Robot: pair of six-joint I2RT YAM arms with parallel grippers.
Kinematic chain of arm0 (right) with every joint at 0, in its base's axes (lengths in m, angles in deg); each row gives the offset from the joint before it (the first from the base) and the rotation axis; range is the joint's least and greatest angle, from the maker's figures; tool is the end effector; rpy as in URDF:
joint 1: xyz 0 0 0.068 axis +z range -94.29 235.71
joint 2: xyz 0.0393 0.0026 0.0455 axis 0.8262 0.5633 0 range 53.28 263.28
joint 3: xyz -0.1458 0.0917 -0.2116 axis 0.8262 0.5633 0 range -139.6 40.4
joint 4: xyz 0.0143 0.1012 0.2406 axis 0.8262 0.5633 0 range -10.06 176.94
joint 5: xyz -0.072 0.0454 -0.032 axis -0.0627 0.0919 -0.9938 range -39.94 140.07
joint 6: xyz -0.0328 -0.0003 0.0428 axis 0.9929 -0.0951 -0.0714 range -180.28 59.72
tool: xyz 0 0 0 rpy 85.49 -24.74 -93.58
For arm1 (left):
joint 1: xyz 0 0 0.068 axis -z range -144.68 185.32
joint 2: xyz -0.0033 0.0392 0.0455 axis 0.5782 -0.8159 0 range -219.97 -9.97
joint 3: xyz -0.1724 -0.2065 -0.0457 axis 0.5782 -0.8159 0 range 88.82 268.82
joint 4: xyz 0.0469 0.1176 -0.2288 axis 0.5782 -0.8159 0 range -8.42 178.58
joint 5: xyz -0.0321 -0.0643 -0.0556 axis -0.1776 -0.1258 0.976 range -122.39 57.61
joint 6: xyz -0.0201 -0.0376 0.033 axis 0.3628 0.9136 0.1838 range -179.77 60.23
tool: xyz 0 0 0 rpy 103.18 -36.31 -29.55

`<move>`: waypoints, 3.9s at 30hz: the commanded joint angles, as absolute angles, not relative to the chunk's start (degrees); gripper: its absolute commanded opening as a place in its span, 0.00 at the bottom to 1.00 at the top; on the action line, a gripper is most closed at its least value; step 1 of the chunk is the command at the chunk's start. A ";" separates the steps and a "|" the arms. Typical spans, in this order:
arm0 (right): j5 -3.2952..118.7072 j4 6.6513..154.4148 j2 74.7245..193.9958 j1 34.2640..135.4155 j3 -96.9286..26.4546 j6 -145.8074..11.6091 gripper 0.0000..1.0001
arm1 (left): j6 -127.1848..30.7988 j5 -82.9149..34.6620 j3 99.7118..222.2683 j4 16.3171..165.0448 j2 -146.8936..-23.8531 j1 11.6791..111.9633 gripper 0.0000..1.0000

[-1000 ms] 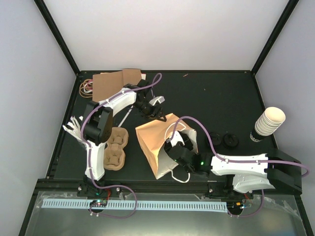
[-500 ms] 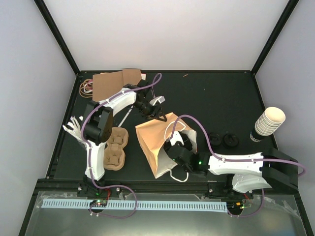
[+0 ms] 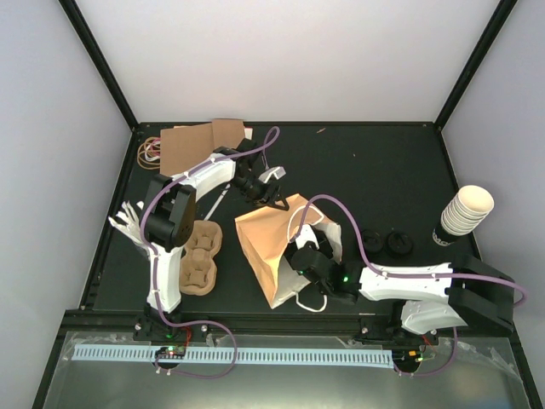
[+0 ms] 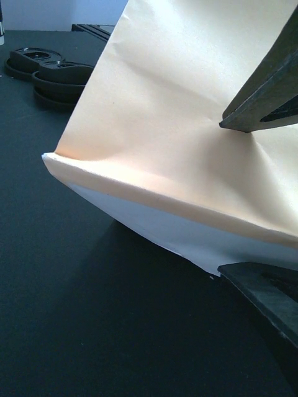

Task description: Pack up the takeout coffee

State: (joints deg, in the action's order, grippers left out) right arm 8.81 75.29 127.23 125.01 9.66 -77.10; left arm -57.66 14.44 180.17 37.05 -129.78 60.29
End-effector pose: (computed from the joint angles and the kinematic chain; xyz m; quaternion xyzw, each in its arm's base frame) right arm 0.1087 0.2213 0.1804 -0.2357 0.8239 0.0453 0.5134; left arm 0.3628 -0.1975 0.1818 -0.2151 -0.8892 0.4036 0.0149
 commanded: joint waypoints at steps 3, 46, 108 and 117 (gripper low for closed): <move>11.48 81.06 127.48 123.48 9.67 -79.18 0.32 | -57.81 15.80 178.84 35.00 -129.58 61.02 0.61; 21.30 104.73 133.35 119.46 -12.76 -78.39 0.32 | -51.26 -31.40 152.92 48.88 -57.72 99.83 0.91; 24.60 111.95 137.23 117.33 -19.57 -79.71 0.32 | -64.21 -24.96 152.46 55.95 -87.44 124.88 0.02; 26.04 115.46 138.62 116.97 -22.37 -86.08 0.33 | -64.34 -33.88 154.66 54.98 -89.24 124.88 0.02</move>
State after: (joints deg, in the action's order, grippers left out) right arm 24.13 112.21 137.68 117.71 -20.73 -81.43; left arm -63.87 -30.63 151.39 54.69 -88.64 123.94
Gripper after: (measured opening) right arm 0.730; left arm 0.031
